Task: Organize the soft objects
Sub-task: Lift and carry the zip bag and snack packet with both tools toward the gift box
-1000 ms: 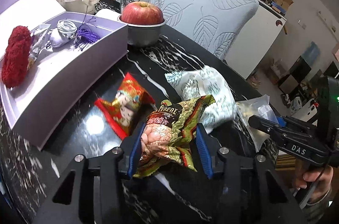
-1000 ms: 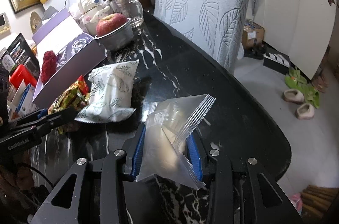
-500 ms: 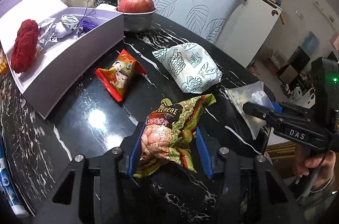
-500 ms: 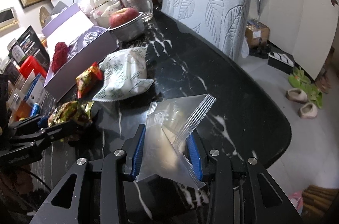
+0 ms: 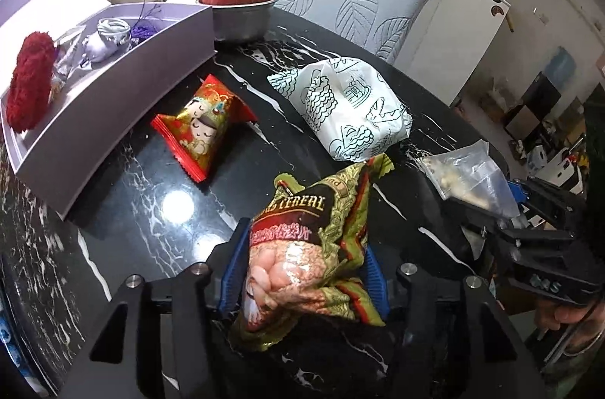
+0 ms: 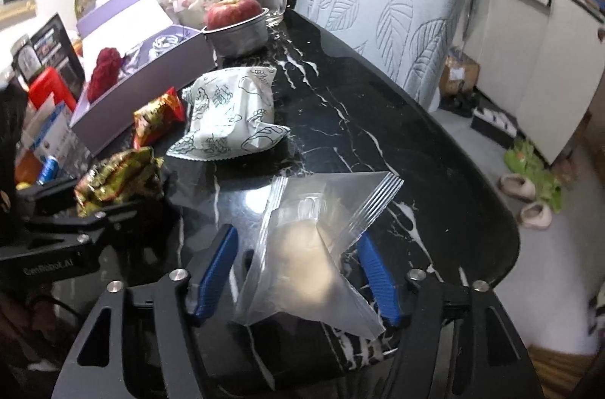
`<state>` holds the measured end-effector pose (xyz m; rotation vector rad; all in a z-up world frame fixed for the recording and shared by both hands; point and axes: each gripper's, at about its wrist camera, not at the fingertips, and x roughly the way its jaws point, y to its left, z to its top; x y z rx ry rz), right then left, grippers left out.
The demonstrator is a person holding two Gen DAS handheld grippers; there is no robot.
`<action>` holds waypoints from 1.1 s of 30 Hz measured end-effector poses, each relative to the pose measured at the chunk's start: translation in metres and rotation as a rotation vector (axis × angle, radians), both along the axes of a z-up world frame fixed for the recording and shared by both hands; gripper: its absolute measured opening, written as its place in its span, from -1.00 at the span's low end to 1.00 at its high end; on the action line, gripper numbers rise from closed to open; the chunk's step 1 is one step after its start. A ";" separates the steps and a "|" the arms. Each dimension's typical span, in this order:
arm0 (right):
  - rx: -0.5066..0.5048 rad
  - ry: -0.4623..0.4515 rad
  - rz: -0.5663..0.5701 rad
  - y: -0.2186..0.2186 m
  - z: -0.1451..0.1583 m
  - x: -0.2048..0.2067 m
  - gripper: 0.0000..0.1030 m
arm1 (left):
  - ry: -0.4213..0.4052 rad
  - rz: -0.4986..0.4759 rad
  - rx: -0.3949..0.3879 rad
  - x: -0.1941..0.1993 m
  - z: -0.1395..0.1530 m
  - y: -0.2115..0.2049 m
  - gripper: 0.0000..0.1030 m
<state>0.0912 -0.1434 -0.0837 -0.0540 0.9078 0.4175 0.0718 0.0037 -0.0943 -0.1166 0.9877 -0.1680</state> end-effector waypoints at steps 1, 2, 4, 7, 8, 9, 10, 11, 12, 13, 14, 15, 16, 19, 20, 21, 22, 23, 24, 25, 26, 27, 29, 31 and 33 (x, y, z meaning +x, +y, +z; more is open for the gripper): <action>-0.009 -0.007 0.000 0.000 0.000 0.000 -0.12 | -0.004 -0.003 0.006 0.000 0.000 -0.001 -0.06; -0.002 -0.005 0.000 -0.001 0.000 0.000 -0.18 | -0.008 -0.006 0.010 0.000 0.000 -0.001 -0.08; 0.026 -0.009 0.006 -0.006 0.003 0.000 -0.28 | -0.012 -0.005 0.015 -0.001 0.000 -0.001 -0.11; 0.019 -0.036 0.006 -0.013 0.009 0.002 -0.30 | -0.010 -0.002 0.001 -0.001 0.002 0.001 -0.12; 0.020 -0.042 0.004 -0.014 0.011 0.002 -0.30 | -0.007 -0.003 -0.008 -0.001 0.003 0.002 -0.12; 0.027 -0.047 0.002 -0.017 0.015 0.002 -0.30 | -0.006 -0.005 -0.013 -0.001 0.003 0.002 -0.12; 0.033 -0.048 0.002 -0.017 0.017 0.002 -0.30 | -0.006 -0.005 -0.017 -0.002 0.004 0.002 -0.12; 0.040 -0.049 0.002 -0.018 0.019 0.001 -0.30 | -0.008 -0.007 -0.021 -0.003 0.005 0.002 -0.12; 0.049 -0.049 0.002 -0.019 0.021 0.001 -0.30 | -0.010 -0.011 -0.026 -0.004 0.006 0.001 -0.12; 0.055 -0.047 0.005 -0.019 0.023 0.000 -0.30 | -0.011 -0.013 -0.029 -0.005 0.007 0.001 -0.12; 0.061 -0.045 0.009 -0.019 0.023 -0.001 -0.30 | -0.015 -0.014 -0.032 -0.007 0.009 0.000 -0.12; 0.067 -0.044 0.014 -0.018 0.024 -0.002 -0.30 | -0.019 -0.016 -0.033 -0.008 0.010 0.000 -0.12; 0.069 -0.043 0.017 -0.017 0.024 -0.003 -0.30 | -0.023 -0.017 -0.034 -0.010 0.012 -0.001 -0.12; 0.078 -0.034 0.033 -0.012 0.024 -0.008 -0.30 | -0.033 -0.015 -0.034 -0.017 0.017 -0.001 -0.12; 0.083 -0.031 0.039 -0.010 0.023 -0.009 -0.30 | -0.035 -0.012 -0.034 -0.020 0.019 0.000 -0.12; 0.088 -0.026 0.047 -0.008 0.022 -0.012 -0.30 | -0.036 -0.008 -0.035 -0.022 0.020 0.000 -0.12; 0.090 -0.024 0.053 -0.006 0.022 -0.014 -0.30 | -0.037 -0.003 -0.036 -0.024 0.020 0.001 -0.12; 0.093 -0.022 0.059 -0.005 0.021 -0.017 -0.30 | -0.037 0.002 -0.037 -0.027 0.021 0.003 -0.12; 0.097 -0.018 0.067 -0.003 0.020 -0.020 -0.30 | -0.037 0.006 -0.037 -0.030 0.022 0.003 -0.12; 0.100 -0.015 0.076 -0.001 0.020 -0.023 -0.30 | -0.038 0.011 -0.038 -0.033 0.022 0.004 -0.12; 0.102 -0.012 0.084 0.001 0.019 -0.026 -0.30 | -0.039 0.016 -0.037 -0.036 0.023 0.006 -0.12; 0.104 -0.008 0.094 0.004 0.018 -0.029 -0.30 | -0.040 0.020 -0.037 -0.038 0.024 0.007 -0.12; 0.109 -0.004 0.112 0.008 0.018 -0.035 -0.30 | -0.044 0.030 -0.036 -0.044 0.025 0.009 -0.12; 0.118 0.002 0.135 0.014 0.017 -0.042 -0.30 | -0.046 0.039 -0.035 -0.051 0.026 0.011 -0.12; 0.126 0.008 0.162 0.021 0.015 -0.048 -0.30 | -0.049 0.049 -0.036 -0.057 0.027 0.014 -0.12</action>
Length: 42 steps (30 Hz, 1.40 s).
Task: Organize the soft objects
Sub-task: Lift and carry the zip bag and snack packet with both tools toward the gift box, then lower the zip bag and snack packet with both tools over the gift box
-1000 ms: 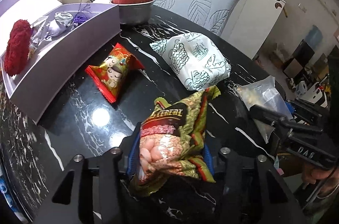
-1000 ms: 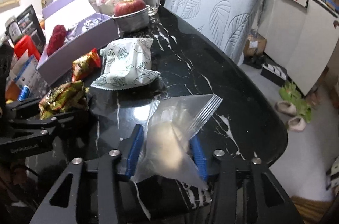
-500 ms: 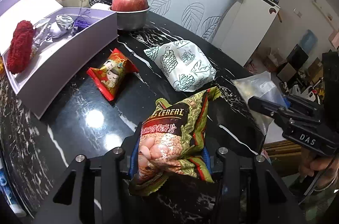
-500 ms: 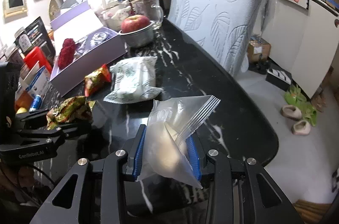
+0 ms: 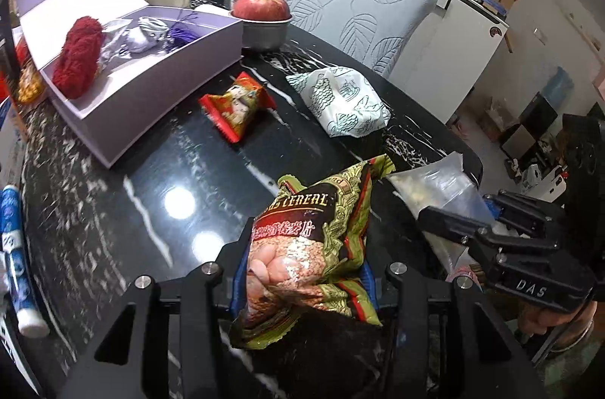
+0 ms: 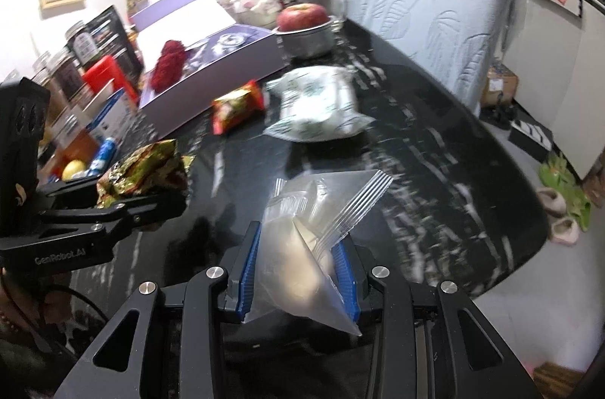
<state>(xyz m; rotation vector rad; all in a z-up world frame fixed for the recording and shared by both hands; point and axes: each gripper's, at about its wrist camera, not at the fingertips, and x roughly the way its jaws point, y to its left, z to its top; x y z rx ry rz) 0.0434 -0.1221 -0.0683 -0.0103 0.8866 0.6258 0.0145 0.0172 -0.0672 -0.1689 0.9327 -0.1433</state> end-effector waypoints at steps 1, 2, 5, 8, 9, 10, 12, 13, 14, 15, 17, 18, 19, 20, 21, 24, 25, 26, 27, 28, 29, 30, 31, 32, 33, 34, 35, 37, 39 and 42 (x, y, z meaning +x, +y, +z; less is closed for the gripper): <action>0.003 0.002 0.013 0.003 0.000 -0.002 -0.30 | -0.001 0.005 0.000 -0.003 0.000 0.001 -0.12; 0.006 0.004 0.027 0.006 -0.001 -0.004 -0.30 | -0.002 0.011 0.000 -0.007 0.001 0.003 -0.12; 0.017 0.010 0.072 0.019 -0.002 -0.012 -0.30 | -0.003 0.037 -0.007 -0.018 0.002 0.010 -0.12; 0.028 0.012 0.119 0.032 -0.001 -0.017 -0.30 | -0.004 0.068 -0.014 -0.028 0.004 0.018 -0.12; 0.034 0.012 0.140 0.038 -0.001 -0.019 -0.30 | -0.004 0.078 -0.018 -0.032 0.004 0.021 -0.12; 0.038 0.012 0.152 0.042 0.000 -0.020 -0.30 | -0.005 0.089 -0.020 -0.035 0.005 0.024 -0.12; 0.046 0.012 0.182 0.051 0.002 -0.022 -0.30 | -0.010 0.112 -0.017 -0.042 0.008 0.030 -0.12; 0.050 0.012 0.194 0.054 0.002 -0.023 -0.30 | -0.013 0.122 -0.016 -0.045 0.010 0.033 -0.12; 0.053 0.011 0.206 0.058 0.003 -0.024 -0.30 | -0.016 0.134 -0.016 -0.049 0.011 0.037 -0.12; 0.055 0.010 0.220 0.062 0.004 -0.024 -0.30 | -0.020 0.143 -0.017 -0.051 0.013 0.040 -0.12; 0.060 0.007 0.240 0.069 0.007 -0.025 -0.30 | -0.028 0.165 -0.013 -0.056 0.017 0.046 -0.12; 0.062 0.005 0.252 0.073 0.008 -0.025 -0.30 | -0.032 0.174 -0.012 -0.058 0.018 0.049 -0.12; 0.064 0.001 0.262 0.077 0.010 -0.025 -0.30 | -0.036 0.184 -0.013 -0.060 0.020 0.052 -0.12; 0.065 -0.002 0.268 0.080 0.011 -0.026 -0.30 | -0.042 0.194 -0.013 -0.062 0.022 0.055 -0.12; 0.069 -0.005 0.281 0.084 0.013 -0.026 -0.30 | -0.047 0.201 -0.011 -0.063 0.024 0.058 -0.12; 0.075 -0.016 0.303 0.092 0.019 -0.025 -0.30 | -0.062 0.223 -0.008 -0.067 0.029 0.066 -0.12; 0.076 -0.020 0.308 0.094 0.020 -0.025 -0.30 | -0.067 0.230 -0.007 -0.068 0.031 0.069 -0.12; 0.077 -0.023 0.311 0.096 0.022 -0.024 -0.30 | -0.073 0.236 -0.005 -0.068 0.033 0.072 -0.12; 0.079 -0.029 0.317 0.099 0.025 -0.022 -0.30 | -0.079 0.242 -0.003 -0.069 0.036 0.074 -0.12; 0.082 -0.032 0.321 0.102 0.027 -0.021 -0.30 | -0.084 0.246 -0.002 -0.068 0.037 0.076 -0.12; 0.084 -0.036 0.324 0.104 0.029 -0.019 -0.30 | -0.090 0.250 -0.002 -0.068 0.040 0.079 -0.12; 0.086 -0.041 0.326 0.107 0.032 -0.018 -0.30 | -0.094 0.253 -0.002 -0.067 0.042 0.081 -0.12; 0.088 -0.047 0.328 0.110 0.035 -0.017 -0.30 | -0.101 0.255 0.000 -0.066 0.044 0.084 -0.12; 0.091 -0.053 0.331 0.112 0.038 -0.015 -0.30 | -0.108 0.258 0.002 -0.066 0.046 0.086 -0.12; 0.094 -0.061 0.334 0.115 0.042 -0.013 -0.30 | -0.115 0.260 0.004 -0.065 0.049 0.089 -0.12; 0.097 -0.066 0.337 0.117 0.045 -0.011 -0.30 | -0.122 0.262 0.005 -0.064 0.052 0.091 -0.12; 0.100 -0.072 0.339 0.119 0.048 -0.010 -0.30 | -0.129 0.263 0.006 -0.062 0.055 0.093 -0.12; 0.106 -0.086 0.344 0.124 0.056 -0.005 -0.30 | -0.141 0.264 0.007 -0.059 0.061 0.098 -0.12; 0.113 -0.101 0.347 0.129 0.063 0.001 -0.30 | -0.152 0.266 0.010 -0.054 0.066 0.102 -0.12; 0.122 -0.125 0.354 0.135 0.073 0.009 -0.30 | -0.174 0.277 0.020 -0.049 0.075 0.109 -0.12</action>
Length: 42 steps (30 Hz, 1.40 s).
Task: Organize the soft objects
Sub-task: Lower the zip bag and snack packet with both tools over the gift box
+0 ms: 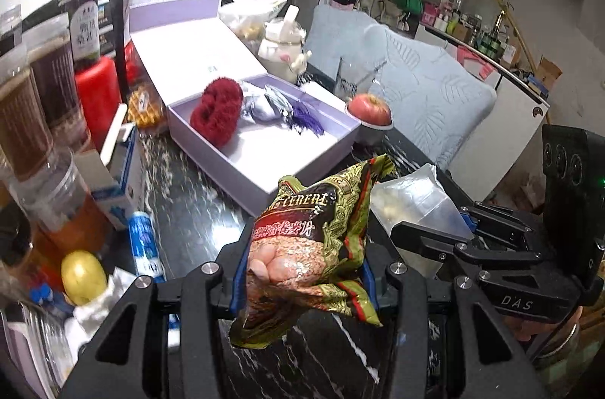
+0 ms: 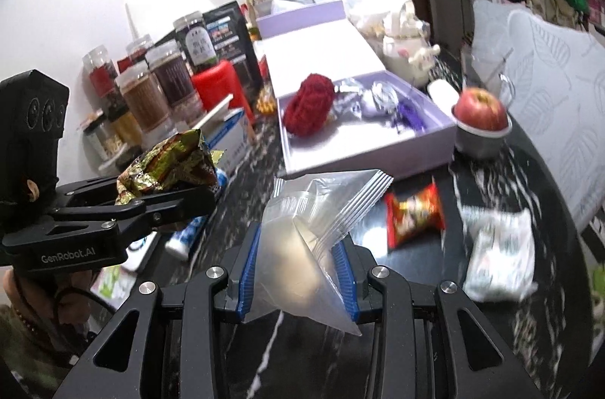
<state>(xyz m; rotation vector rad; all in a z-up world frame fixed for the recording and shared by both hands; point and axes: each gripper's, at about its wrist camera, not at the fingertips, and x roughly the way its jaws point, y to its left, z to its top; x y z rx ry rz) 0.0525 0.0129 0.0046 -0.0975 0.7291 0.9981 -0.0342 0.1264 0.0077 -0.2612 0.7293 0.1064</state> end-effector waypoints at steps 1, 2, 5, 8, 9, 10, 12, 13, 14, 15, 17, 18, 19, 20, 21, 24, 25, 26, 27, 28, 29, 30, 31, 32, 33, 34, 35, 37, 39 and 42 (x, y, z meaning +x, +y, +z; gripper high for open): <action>0.004 -0.005 0.002 0.001 0.003 0.003 -0.30 | -0.006 0.002 0.001 0.002 0.003 0.002 -0.12; 0.008 -0.010 0.004 0.003 0.006 0.005 -0.30 | -0.013 0.005 0.002 0.004 0.006 0.005 -0.12; 0.018 -0.031 0.014 0.010 0.017 0.015 -0.30 | -0.031 0.017 0.010 0.011 0.014 0.012 -0.12; 0.021 -0.051 0.019 0.017 0.025 0.024 -0.30 | -0.048 0.024 0.020 0.019 0.022 0.021 -0.12; 0.022 -0.057 0.022 0.020 0.029 0.027 -0.30 | -0.054 0.028 0.026 0.022 0.025 0.024 -0.12; 0.024 -0.061 0.025 0.023 0.031 0.031 -0.30 | -0.057 0.029 0.031 0.024 0.028 0.027 -0.12; 0.025 -0.065 0.030 0.029 0.035 0.039 -0.30 | -0.063 0.033 0.041 0.031 0.032 0.034 -0.12; 0.026 -0.066 0.031 0.031 0.037 0.043 -0.30 | -0.067 0.035 0.046 0.035 0.035 0.037 -0.12; 0.027 -0.067 0.033 0.033 0.038 0.046 -0.29 | -0.070 0.037 0.050 0.038 0.037 0.040 -0.12; 0.030 -0.066 0.034 0.037 0.040 0.052 -0.29 | -0.074 0.041 0.055 0.042 0.039 0.044 -0.12; 0.032 -0.064 0.035 0.042 0.042 0.060 -0.29 | -0.077 0.043 0.060 0.051 0.042 0.051 -0.12; 0.032 -0.065 0.036 0.045 0.043 0.065 -0.29 | -0.079 0.043 0.063 0.054 0.043 0.053 -0.12; 0.031 -0.065 0.036 0.048 0.043 0.069 -0.29 | -0.081 0.045 0.066 0.058 0.044 0.056 -0.12; 0.032 -0.063 0.039 0.050 0.044 0.073 -0.29 | -0.081 0.051 0.067 0.063 0.045 0.060 -0.12; 0.033 -0.061 0.041 0.054 0.044 0.078 -0.29 | -0.081 0.055 0.065 0.067 0.046 0.064 -0.12; 0.034 -0.063 0.037 0.063 0.046 0.094 -0.29 | -0.080 0.068 0.069 0.081 0.047 0.074 -0.12; 0.035 -0.064 0.037 0.066 0.047 0.098 -0.29 | -0.078 0.073 0.072 0.086 0.048 0.078 -0.12; 0.037 -0.065 0.038 0.068 0.048 0.102 -0.29 | -0.078 0.074 0.074 0.090 0.049 0.081 -0.12; 0.035 -0.069 0.038 0.073 0.050 0.107 -0.29 | -0.079 0.077 0.077 0.093 0.050 0.083 -0.12; 0.033 -0.073 0.038 0.076 0.051 0.111 -0.29 | -0.080 0.080 0.080 0.097 0.051 0.087 -0.12; 0.032 -0.078 0.038 0.079 0.053 0.114 -0.29 | -0.081 0.083 0.083 0.101 0.052 0.090 -0.12; 0.030 -0.082 0.038 0.083 0.055 0.120 -0.29 | -0.082 0.085 0.084 0.106 0.053 0.093 -0.12; 0.029 -0.083 0.040 0.086 0.056 0.124 -0.30 | -0.082 0.086 0.084 0.109 0.054 0.096 -0.12; 0.029 -0.085 0.041 0.090 0.057 0.128 -0.29 | -0.082 0.088 0.084 0.114 0.055 0.099 -0.12; 0.029 -0.090 0.041 0.094 0.059 0.133 -0.29 | -0.082 0.089 0.085 0.118 0.055 0.102 -0.12; 0.029 -0.092 0.042 0.097 0.060 0.138 -0.29 | -0.081 0.089 0.088 0.124 0.056 0.105 -0.12; 0.029 -0.091 0.042 0.102 0.061 0.144 -0.29 | -0.081 0.087 0.091 0.127 0.056 0.107 -0.12; 0.025 -0.086 0.040 0.109 0.062 0.153 -0.29 | -0.079 0.089 0.093 0.136 0.056 0.113 -0.12; 0.020 -0.081 0.040 0.118 0.062 0.164 -0.29 | -0.076 0.095 0.083 0.144 0.056 0.120 -0.12; 0.013 -0.071 0.038 0.128 0.062 0.178 -0.29 | -0.070 0.102 0.063 0.156 0.054 0.131 -0.12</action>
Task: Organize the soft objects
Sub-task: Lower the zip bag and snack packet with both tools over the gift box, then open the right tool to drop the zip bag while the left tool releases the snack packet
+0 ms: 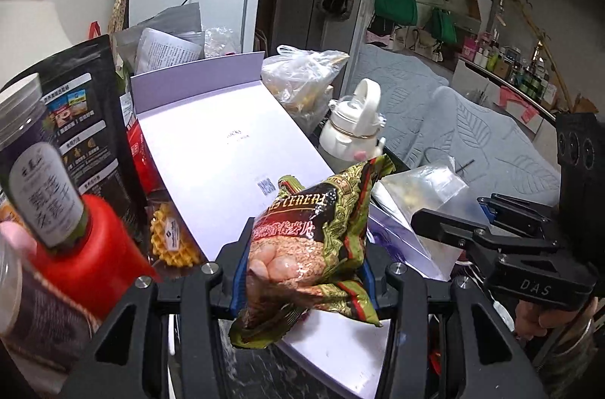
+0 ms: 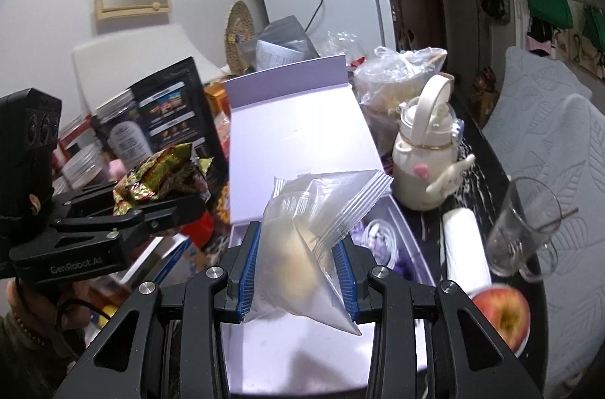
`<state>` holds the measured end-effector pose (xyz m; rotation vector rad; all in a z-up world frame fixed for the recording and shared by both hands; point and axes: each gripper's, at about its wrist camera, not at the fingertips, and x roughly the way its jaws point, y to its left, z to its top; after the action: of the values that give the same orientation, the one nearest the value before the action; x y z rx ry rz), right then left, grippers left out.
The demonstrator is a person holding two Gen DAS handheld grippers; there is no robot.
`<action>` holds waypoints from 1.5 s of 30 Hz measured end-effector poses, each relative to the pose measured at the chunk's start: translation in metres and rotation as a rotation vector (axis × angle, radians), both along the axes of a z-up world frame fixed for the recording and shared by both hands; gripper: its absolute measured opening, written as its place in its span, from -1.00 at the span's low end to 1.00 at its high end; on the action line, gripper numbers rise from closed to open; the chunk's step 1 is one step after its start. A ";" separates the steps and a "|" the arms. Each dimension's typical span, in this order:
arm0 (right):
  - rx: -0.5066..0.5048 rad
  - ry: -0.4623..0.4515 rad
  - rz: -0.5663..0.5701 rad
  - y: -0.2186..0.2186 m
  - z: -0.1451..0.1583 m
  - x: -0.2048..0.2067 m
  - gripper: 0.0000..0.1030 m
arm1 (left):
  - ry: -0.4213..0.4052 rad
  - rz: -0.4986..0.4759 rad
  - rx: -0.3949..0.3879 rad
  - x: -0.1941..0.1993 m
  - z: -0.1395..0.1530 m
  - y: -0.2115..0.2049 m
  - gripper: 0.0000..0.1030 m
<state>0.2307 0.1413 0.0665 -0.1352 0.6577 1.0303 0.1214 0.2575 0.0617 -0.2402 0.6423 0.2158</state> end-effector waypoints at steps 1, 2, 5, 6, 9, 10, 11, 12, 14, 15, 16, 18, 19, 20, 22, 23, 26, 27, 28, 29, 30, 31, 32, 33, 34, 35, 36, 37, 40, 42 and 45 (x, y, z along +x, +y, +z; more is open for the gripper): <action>-0.001 0.008 0.000 0.004 0.000 0.006 -0.29 | 0.000 0.003 0.000 0.004 0.000 0.003 -0.12; 0.000 0.015 0.002 0.007 0.000 0.010 -0.29 | 0.003 0.007 0.003 0.007 -0.001 0.006 -0.12; -0.007 0.039 -0.006 0.018 -0.003 0.026 -0.29 | 0.018 0.010 0.005 0.021 -0.006 0.014 -0.12; -0.010 0.047 -0.008 0.021 -0.004 0.031 -0.29 | 0.022 0.012 0.004 0.025 -0.007 0.016 -0.12; -0.023 0.089 -0.004 0.030 -0.012 0.044 -0.29 | 0.039 0.020 -0.013 0.036 -0.017 0.022 -0.12; -0.026 0.104 -0.004 0.033 -0.015 0.049 -0.29 | 0.046 0.023 -0.020 0.040 -0.021 0.025 -0.12; -0.028 0.121 -0.006 0.035 -0.019 0.053 -0.29 | 0.055 0.030 -0.026 0.045 -0.025 0.027 -0.12; -0.033 0.146 -0.013 0.039 -0.025 0.059 -0.29 | 0.064 0.035 -0.028 0.048 -0.029 0.029 -0.12; -0.044 0.168 -0.026 0.043 -0.033 0.067 -0.29 | 0.089 0.045 -0.026 0.056 -0.039 0.031 -0.12; -0.052 0.177 -0.033 0.045 -0.037 0.071 -0.29 | 0.100 0.048 -0.027 0.058 -0.044 0.031 -0.12; -0.061 0.181 -0.042 0.047 -0.042 0.075 -0.29 | 0.111 0.049 -0.030 0.061 -0.048 0.032 -0.12; -0.082 0.185 -0.056 0.051 -0.050 0.081 -0.29 | 0.135 0.053 -0.033 0.066 -0.057 0.034 -0.12; -0.090 0.183 -0.059 0.052 -0.052 0.083 -0.29 | 0.148 0.054 -0.031 0.069 -0.061 0.035 -0.12; -0.098 0.183 -0.064 0.053 -0.055 0.085 -0.29 | 0.159 0.055 -0.029 0.071 -0.065 0.036 -0.12; -0.112 0.186 -0.072 0.055 -0.061 0.089 -0.29 | 0.176 0.058 -0.032 0.074 -0.072 0.037 -0.12; -0.115 0.189 -0.076 0.055 -0.063 0.091 -0.29 | 0.183 0.057 -0.037 0.075 -0.075 0.037 -0.12; -0.129 0.194 -0.083 0.057 -0.069 0.096 -0.29 | 0.200 0.046 -0.054 0.076 -0.084 0.036 -0.12; -0.134 0.195 -0.084 0.058 -0.072 0.097 -0.29 | 0.206 0.042 -0.059 0.077 -0.087 0.035 -0.12; -0.137 0.195 -0.084 0.059 -0.073 0.097 -0.29 | 0.211 0.037 -0.062 0.078 -0.088 0.034 -0.12; -0.141 0.194 -0.084 0.061 -0.075 0.098 -0.29 | 0.219 0.032 -0.065 0.079 -0.091 0.034 -0.12; -0.148 0.190 -0.083 0.062 -0.077 0.099 -0.29 | 0.223 0.031 -0.066 0.080 -0.092 0.033 -0.12; -0.154 0.186 -0.084 0.063 -0.079 0.099 -0.29 | 0.226 0.030 -0.065 0.081 -0.094 0.033 -0.12; -0.158 0.185 -0.086 0.063 -0.080 0.099 -0.29 | 0.231 0.029 -0.064 0.081 -0.096 0.032 -0.12; -0.162 0.188 -0.088 0.064 -0.083 0.101 -0.29 | 0.233 0.027 -0.066 0.081 -0.097 0.032 -0.12; -0.163 0.192 -0.089 0.065 -0.084 0.102 -0.29 | 0.236 0.027 -0.071 0.081 -0.098 0.031 -0.11; -0.163 0.196 -0.089 0.065 -0.085 0.103 -0.29 | 0.239 0.025 -0.073 0.081 -0.099 0.031 -0.11; -0.167 0.198 -0.086 0.066 -0.087 0.104 -0.29 | 0.243 0.023 -0.071 0.082 -0.100 0.030 -0.11; -0.178 0.203 -0.081 0.068 -0.090 0.105 -0.28 | 0.248 0.020 -0.069 0.083 -0.101 0.029 -0.11; -0.188 0.190 -0.091 0.067 -0.094 0.106 -0.27 | 0.255 0.010 -0.069 0.087 -0.103 0.028 -0.11; -0.190 0.189 -0.093 0.067 -0.095 0.107 -0.25 | 0.259 0.015 -0.068 0.089 -0.105 0.029 -0.11; -0.211 0.174 -0.097 0.068 -0.097 0.107 -0.20 | 0.267 0.032 -0.058 0.093 -0.108 0.031 -0.11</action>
<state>0.3375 0.2090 -0.0305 -0.1968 0.9228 0.8841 0.2146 0.2887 -0.0464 -0.2797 0.9108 0.2628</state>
